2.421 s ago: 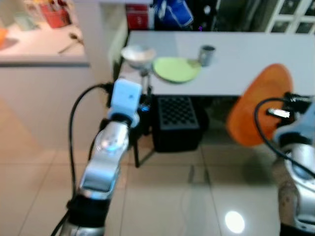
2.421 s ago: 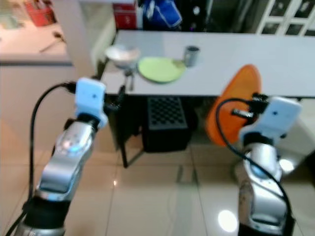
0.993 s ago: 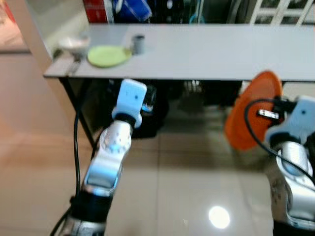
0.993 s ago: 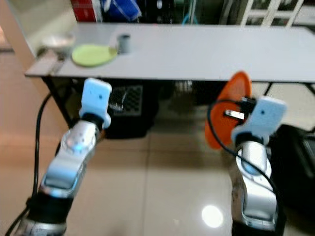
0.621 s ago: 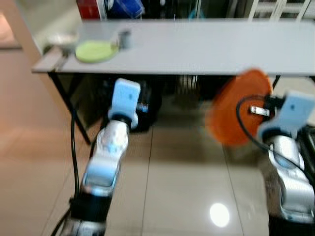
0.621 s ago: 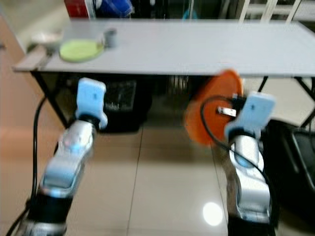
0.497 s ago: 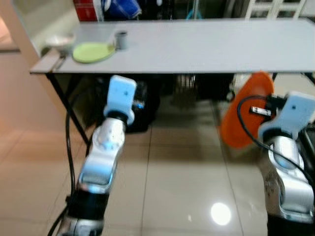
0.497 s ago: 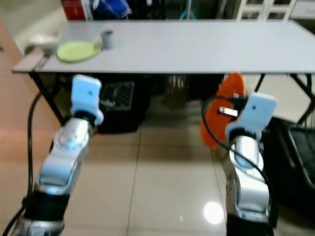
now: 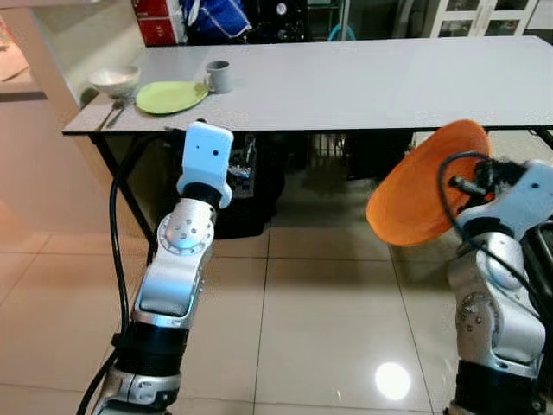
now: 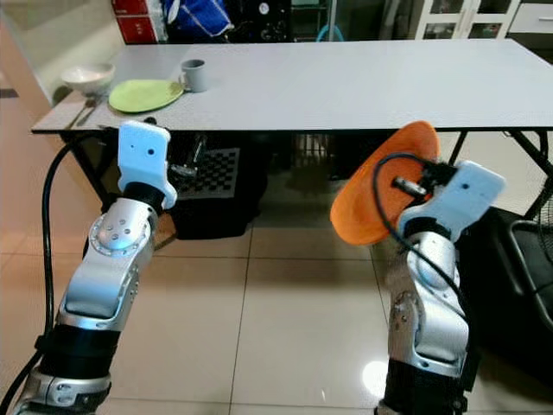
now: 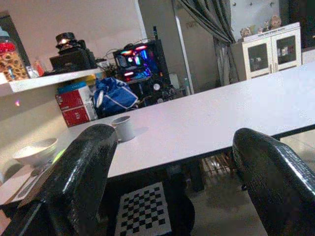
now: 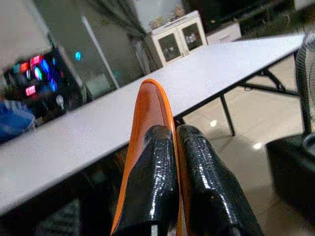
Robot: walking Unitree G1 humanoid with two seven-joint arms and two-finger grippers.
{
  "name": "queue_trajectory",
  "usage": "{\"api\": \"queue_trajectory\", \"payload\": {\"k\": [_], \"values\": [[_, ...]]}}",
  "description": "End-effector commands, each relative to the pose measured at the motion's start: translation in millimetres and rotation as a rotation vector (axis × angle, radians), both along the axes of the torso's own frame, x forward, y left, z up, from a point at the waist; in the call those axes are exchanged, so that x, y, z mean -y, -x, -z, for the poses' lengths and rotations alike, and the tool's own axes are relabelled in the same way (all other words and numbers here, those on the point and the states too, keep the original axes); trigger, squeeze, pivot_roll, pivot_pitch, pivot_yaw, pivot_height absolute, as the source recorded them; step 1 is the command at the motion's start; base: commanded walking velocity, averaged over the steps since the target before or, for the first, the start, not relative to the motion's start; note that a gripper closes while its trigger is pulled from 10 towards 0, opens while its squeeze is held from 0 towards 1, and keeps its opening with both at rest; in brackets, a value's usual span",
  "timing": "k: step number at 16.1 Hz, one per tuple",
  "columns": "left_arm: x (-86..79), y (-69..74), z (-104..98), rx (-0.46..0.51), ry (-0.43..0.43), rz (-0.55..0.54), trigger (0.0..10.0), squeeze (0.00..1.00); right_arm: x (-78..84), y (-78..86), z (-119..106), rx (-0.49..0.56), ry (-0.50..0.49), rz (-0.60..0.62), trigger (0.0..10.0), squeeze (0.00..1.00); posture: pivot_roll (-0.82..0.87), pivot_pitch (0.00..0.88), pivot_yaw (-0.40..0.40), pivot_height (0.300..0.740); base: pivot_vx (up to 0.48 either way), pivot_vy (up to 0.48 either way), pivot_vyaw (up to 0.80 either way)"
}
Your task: Setting the table
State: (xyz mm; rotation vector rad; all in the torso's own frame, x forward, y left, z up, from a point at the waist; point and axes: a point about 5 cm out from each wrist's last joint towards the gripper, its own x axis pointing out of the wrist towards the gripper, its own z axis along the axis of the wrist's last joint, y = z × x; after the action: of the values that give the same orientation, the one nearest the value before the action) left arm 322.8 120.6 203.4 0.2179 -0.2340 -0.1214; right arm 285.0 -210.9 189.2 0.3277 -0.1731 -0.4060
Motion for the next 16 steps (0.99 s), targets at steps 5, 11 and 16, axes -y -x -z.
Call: {"api": "queue_trajectory", "payload": {"k": [5,11,16], "values": [[-0.3,1.0,-1.8,0.007,0.001,0.034,10.0,0.0,9.0,-8.1,-22.4,0.159,-0.164,0.017,10.0,0.0,-0.07,0.0,0.071,0.74,0.42,0.0,0.0],[0.1,5.2,3.7,-0.013,-0.036,0.086,10.0,0.0,3.8,-20.1,-32.6,0.198,-0.196,-0.022,10.0,0.0,-0.06,0.0,0.06,0.74,0.456,0.0,0.0],[3.5,6.6,5.1,-0.019,-0.043,0.112,10.0,0.0,3.1,-23.2,-35.4,0.211,-0.204,-0.032,10.0,0.0,-0.06,0.0,0.061,0.74,0.457,0.0,0.0]]}}
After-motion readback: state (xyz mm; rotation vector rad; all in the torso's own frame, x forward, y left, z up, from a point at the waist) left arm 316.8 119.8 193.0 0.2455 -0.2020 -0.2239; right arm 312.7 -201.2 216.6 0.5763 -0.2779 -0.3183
